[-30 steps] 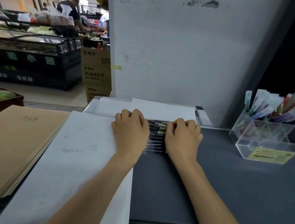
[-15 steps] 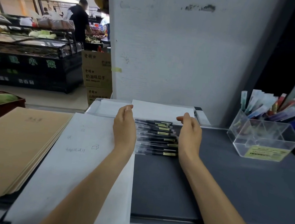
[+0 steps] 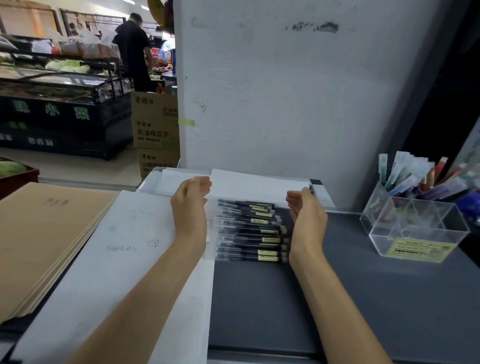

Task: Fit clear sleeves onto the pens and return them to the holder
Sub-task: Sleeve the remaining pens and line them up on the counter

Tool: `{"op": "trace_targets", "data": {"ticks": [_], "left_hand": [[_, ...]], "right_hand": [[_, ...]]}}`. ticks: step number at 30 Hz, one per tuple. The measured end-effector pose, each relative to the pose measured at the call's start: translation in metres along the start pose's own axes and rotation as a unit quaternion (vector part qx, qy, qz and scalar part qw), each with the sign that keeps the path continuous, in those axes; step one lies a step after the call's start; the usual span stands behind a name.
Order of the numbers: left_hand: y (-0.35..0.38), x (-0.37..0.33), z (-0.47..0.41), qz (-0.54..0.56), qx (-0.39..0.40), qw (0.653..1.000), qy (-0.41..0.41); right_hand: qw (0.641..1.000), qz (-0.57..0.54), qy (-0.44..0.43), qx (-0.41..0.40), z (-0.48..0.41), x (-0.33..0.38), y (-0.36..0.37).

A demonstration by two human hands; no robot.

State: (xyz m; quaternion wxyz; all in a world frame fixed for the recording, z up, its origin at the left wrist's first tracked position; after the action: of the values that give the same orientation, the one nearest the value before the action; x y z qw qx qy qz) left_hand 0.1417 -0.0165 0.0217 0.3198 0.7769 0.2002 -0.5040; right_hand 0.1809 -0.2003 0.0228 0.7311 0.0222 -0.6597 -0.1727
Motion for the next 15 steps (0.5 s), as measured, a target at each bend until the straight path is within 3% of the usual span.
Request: {"op": "trace_targets", "data": {"ticks": [4, 7, 9, 11, 13, 15], "left_hand": [[-0.001, 0.0, -0.001, -0.025, -0.002, 1.0, 0.017], [0.0, 0.001, 0.001, -0.038, 0.009, 0.999, 0.028], [0.0, 0.001, 0.001, -0.041, 0.005, 0.999, 0.035], [-0.001, -0.001, 0.001, -0.034, -0.006, 0.999, 0.036], [0.0, -0.004, 0.001, -0.031, -0.013, 0.999, 0.034], [0.001, -0.006, 0.002, -0.037, -0.008, 0.999, 0.038]], "right_hand": [[0.992, 0.091, -0.089, 0.009, 0.016, 0.005, -0.01], [0.967, 0.199, -0.145, 0.069, 0.036, 0.005, -0.021], [0.925, 0.295, -0.214, 0.105, 0.05, 0.002, -0.034], [0.861, 0.397, -0.29, 0.129, 0.061, -0.001, -0.048], [0.803, 0.473, -0.33, 0.148, 0.069, -0.002, -0.059], [0.772, 0.517, -0.341, 0.146, 0.07, -0.004, -0.064]]}}
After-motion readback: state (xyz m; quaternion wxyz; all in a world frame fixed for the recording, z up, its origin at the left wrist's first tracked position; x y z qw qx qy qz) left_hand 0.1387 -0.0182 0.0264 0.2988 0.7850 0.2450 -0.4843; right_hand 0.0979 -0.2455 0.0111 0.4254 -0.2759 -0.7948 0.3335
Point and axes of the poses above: each hand's wrist, its own z-axis away from the middle knuckle, its own y-axis out of the palm, x = y × z, the point moved 1 cm from there along -z, towards the middle knuckle, and after that the axes turned 10 degrees about y, right-handed, at the moved point
